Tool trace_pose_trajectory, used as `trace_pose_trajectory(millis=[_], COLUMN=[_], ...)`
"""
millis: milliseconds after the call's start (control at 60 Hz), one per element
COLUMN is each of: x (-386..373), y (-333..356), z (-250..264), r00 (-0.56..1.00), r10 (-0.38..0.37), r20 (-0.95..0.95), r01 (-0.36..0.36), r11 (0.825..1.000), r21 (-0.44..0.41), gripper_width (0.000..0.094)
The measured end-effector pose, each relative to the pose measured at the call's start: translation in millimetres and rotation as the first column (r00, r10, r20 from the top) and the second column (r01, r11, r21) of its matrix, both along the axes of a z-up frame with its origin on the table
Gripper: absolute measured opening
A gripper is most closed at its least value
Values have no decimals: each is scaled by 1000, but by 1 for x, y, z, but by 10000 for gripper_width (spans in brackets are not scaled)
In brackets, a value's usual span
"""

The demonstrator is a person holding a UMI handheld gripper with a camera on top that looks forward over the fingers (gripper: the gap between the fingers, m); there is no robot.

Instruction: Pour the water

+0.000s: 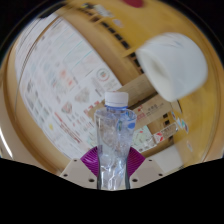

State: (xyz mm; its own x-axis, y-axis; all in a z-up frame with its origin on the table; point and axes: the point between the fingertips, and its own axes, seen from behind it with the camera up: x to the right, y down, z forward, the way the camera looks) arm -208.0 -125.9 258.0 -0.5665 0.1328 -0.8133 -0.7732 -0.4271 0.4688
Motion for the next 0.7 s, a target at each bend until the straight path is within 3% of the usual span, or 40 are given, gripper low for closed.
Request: trace_pose_trajectory(millis=[100, 217, 333, 450, 600, 700], x=[-3, 12, 60, 109, 164, 194], y=[0, -1, 3, 7, 10, 13], z=[26, 52, 74, 93, 63, 21], r00=[956, 748, 382, -3, -377, -509], r10=[-32, -172, -362, -466, -424, -329], r20=[291, 641, 850, 885, 823, 795], r01=[4, 37, 73, 71, 38, 36], r11=[996, 975, 929, 883, 881, 915], r21=[94, 219, 363, 465, 471, 402], gripper_width=[308, 311, 312, 310, 310, 308])
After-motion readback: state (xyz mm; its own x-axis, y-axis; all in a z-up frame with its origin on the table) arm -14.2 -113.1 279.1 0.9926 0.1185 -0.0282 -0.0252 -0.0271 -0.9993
